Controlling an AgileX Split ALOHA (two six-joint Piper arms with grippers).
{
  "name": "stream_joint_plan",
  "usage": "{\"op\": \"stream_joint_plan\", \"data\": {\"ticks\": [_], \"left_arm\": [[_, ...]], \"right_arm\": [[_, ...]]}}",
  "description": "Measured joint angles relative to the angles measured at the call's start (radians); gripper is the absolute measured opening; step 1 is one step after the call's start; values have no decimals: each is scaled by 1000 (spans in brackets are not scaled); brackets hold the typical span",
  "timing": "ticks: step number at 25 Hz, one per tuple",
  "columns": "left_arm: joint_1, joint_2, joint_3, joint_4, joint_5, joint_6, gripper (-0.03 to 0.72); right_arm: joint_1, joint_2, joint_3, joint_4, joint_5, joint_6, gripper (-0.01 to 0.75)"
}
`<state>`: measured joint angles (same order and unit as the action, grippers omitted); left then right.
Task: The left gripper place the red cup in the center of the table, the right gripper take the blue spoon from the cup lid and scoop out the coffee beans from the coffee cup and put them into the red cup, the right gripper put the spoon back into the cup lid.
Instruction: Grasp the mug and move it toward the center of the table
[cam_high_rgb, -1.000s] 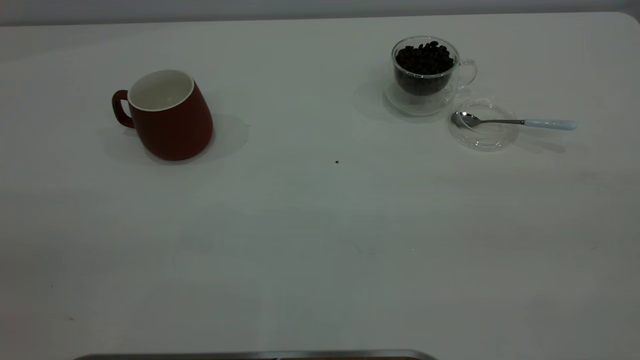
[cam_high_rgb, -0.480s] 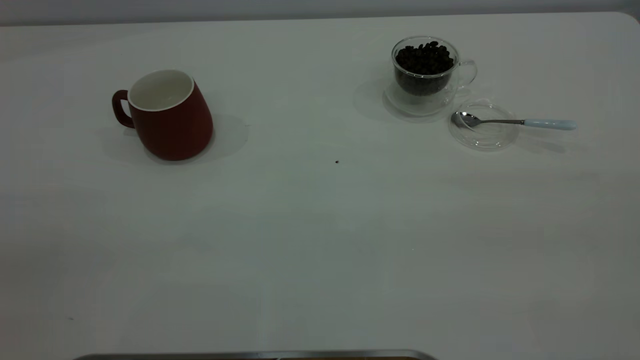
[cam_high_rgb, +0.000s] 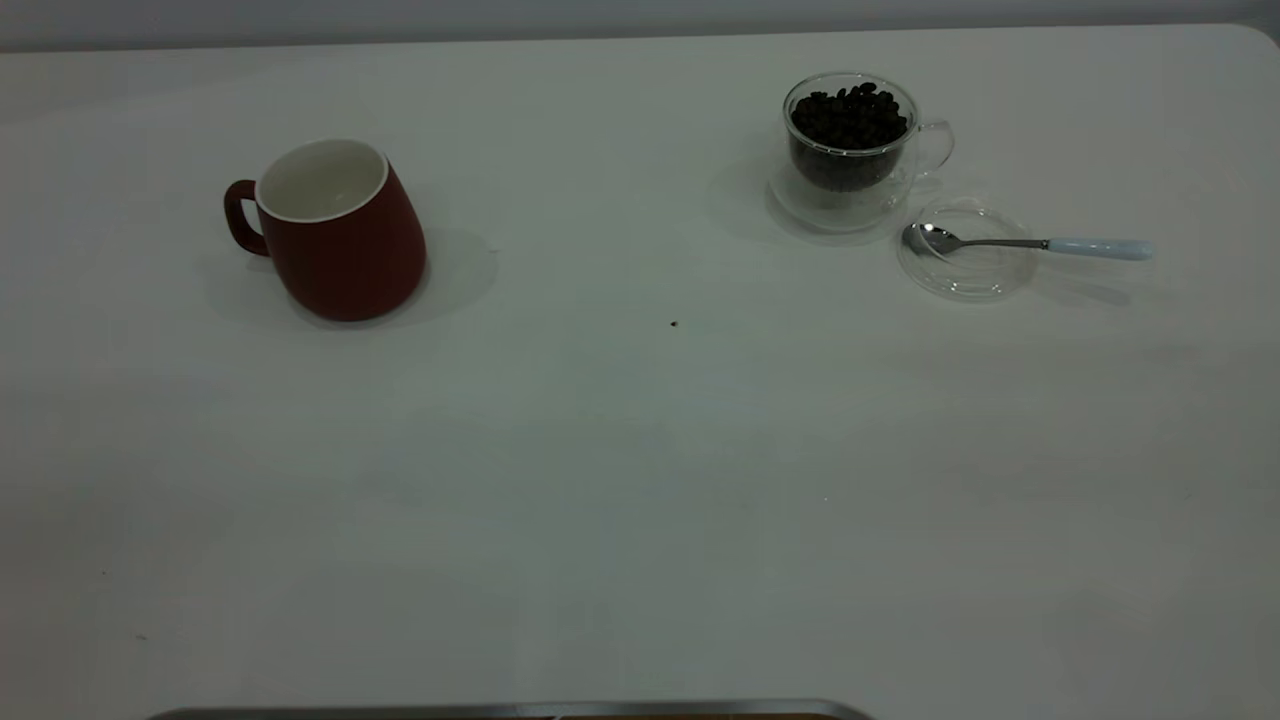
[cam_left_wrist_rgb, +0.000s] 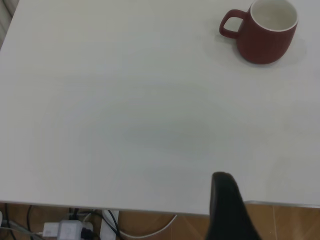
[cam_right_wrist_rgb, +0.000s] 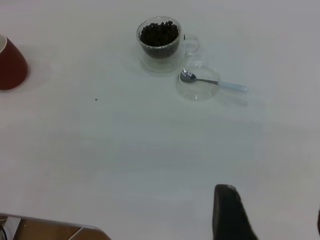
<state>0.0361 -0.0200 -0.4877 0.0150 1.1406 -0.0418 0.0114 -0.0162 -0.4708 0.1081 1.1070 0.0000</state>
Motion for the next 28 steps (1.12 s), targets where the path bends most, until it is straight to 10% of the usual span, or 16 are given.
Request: {"op": "stream_joint_plan", "data": {"ticks": [13, 28], "left_arm": [[0, 295, -139, 5, -10, 125, 500], [0, 1311, -417, -91, -399, 285, 605]], "right_arm": [[0, 0, 0, 0, 0, 0, 457], [0, 0, 0, 0, 1, 0, 457]]}}
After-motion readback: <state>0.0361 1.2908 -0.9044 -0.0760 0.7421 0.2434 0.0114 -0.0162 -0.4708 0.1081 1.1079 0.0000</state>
